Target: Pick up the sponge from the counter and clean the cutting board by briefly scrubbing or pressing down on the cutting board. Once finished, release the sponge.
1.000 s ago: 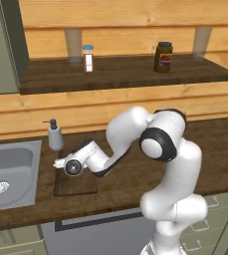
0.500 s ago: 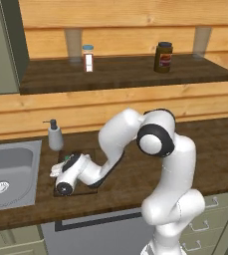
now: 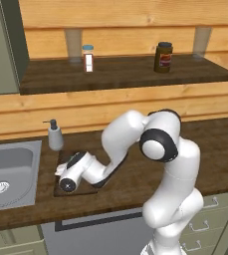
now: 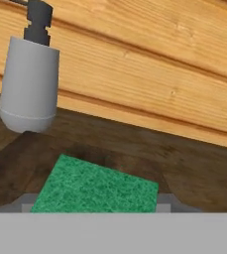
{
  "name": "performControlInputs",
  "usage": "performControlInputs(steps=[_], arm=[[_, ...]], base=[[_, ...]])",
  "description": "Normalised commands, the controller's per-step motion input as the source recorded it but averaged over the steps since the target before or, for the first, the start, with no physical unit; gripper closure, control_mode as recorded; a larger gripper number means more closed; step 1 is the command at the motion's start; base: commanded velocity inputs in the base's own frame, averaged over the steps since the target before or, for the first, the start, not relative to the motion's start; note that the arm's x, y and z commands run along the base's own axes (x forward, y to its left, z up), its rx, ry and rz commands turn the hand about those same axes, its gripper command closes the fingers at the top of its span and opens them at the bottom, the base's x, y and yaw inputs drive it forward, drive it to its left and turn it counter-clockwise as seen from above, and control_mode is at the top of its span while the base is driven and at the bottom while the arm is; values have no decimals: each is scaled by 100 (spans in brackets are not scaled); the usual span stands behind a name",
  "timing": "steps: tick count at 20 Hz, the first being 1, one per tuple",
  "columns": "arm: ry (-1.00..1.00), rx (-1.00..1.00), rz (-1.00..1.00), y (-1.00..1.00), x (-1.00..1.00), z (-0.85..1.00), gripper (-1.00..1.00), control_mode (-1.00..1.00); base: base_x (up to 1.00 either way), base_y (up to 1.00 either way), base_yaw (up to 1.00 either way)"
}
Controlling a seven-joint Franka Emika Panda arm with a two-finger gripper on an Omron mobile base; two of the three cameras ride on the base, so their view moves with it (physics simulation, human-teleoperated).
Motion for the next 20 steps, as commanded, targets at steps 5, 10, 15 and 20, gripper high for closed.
performControlInputs(steps=[5,10,15,20], arm=[[0,13,0,-100,-25,-94,100,-100],[0,17,0,-100,-24,-84,100,-100],[0,16,0,-100,-14,-88,100,-100],[0,13,0,-100,-15,-87,100,-100]], base=[[0,0,0],[0,0,0],[0,0,0],[0,0,0]])
